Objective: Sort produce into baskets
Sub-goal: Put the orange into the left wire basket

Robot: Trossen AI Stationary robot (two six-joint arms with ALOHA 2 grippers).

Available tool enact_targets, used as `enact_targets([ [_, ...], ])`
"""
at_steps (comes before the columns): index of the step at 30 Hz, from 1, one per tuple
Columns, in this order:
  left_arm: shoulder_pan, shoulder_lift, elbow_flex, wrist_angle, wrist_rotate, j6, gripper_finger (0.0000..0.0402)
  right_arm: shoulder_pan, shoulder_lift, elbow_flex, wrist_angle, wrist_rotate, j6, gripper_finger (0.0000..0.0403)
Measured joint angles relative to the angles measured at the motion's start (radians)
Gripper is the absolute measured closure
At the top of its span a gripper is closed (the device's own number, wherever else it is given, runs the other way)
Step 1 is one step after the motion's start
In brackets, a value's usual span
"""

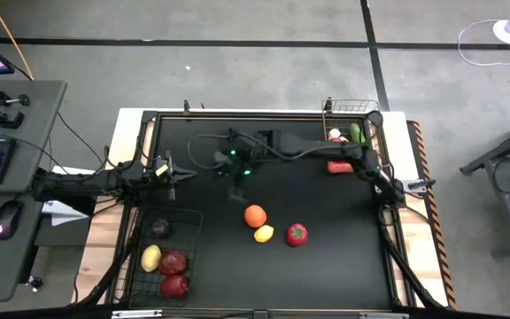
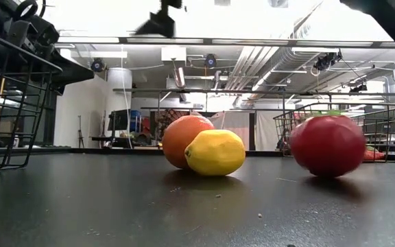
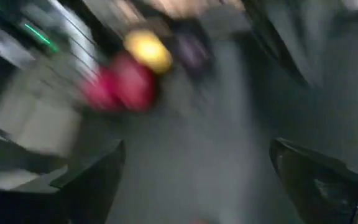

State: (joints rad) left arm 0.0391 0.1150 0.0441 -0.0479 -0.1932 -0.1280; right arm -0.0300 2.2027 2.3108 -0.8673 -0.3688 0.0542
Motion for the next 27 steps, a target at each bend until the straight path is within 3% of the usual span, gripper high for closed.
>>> enact_targets([
  [4,0.0,0.0,0.0,0.0,0.0,0.0,0.0401,0.004,-0.032,-0.001,-0.279,0.239,-0.073,0.0013],
  [6,0.0,0.0,0.0,0.0,0.0,0.0,0.0401,0.009,-0.043,-0.001,-0.365,0.308,-0.08,0.0013],
  [16,0.0,0.0,0.0,0.0,0.0,0.0,0.0401,0.045,-0.088,-0.002,-0.49,0.347,-0.089,0.0013],
  [27,0.0,0.0,0.0,0.0,0.0,0.0,0.0401,0.09,-0.136,-0.003,-0.631,0.518,-0.032,0.0013],
])
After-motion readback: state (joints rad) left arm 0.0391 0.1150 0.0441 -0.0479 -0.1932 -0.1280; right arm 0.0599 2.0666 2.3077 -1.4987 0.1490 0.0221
